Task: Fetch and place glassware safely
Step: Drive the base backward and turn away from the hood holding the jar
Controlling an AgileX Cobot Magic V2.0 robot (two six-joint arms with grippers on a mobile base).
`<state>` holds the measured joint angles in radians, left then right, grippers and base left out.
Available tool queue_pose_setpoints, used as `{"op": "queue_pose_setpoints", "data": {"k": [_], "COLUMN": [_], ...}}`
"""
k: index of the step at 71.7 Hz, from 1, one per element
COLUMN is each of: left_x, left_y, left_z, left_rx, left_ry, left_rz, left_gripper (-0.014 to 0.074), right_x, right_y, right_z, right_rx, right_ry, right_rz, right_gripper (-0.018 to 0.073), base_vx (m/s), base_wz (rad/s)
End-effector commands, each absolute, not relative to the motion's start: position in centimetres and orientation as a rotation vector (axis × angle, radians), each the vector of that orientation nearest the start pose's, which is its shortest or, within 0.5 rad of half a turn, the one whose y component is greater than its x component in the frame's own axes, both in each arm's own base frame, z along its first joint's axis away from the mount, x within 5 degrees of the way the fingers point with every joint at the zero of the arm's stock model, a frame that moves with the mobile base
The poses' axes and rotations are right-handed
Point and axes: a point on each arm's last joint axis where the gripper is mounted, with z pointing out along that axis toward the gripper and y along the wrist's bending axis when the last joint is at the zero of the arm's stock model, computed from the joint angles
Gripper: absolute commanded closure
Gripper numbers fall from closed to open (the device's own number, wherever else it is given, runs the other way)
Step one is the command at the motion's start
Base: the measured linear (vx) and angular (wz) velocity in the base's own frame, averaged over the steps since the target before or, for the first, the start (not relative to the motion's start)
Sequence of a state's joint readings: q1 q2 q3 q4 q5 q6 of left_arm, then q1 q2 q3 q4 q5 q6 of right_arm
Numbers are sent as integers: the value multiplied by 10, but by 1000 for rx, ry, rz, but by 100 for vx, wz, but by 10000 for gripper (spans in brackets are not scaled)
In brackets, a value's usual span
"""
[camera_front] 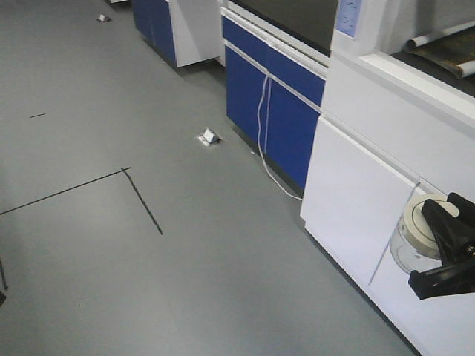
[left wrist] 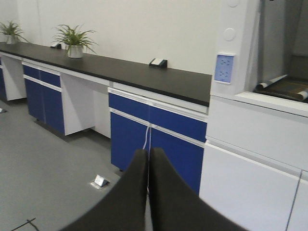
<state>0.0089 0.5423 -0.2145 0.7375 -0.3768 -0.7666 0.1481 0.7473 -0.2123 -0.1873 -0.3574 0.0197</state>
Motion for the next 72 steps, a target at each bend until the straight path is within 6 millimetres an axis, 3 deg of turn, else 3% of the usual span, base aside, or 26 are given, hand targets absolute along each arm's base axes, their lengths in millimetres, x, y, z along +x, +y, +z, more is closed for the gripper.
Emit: {"op": "queue_pose_setpoints", "data": {"k": [1, 39, 72], "left_x": [115, 115, 115], "left_y": [-24, -24, -24], "left_z": [280, 280, 280], "left_rx": [143, 143, 143], "left_ry": [1459, 1459, 1458], "left_rz": [-287, -287, -287], "left_gripper": [603, 603, 603], "right_x": [144, 144, 144], "right_y": [29, 29, 29], "right_z": [266, 266, 266], "right_rx": [-292, -292, -292], "right_ry": [1499, 1499, 1500], "right_rz": [59, 59, 58], "right_gripper": [563, 563, 563], "base_vx": [5, 14, 32], "base_wz": [46, 44, 40]}}
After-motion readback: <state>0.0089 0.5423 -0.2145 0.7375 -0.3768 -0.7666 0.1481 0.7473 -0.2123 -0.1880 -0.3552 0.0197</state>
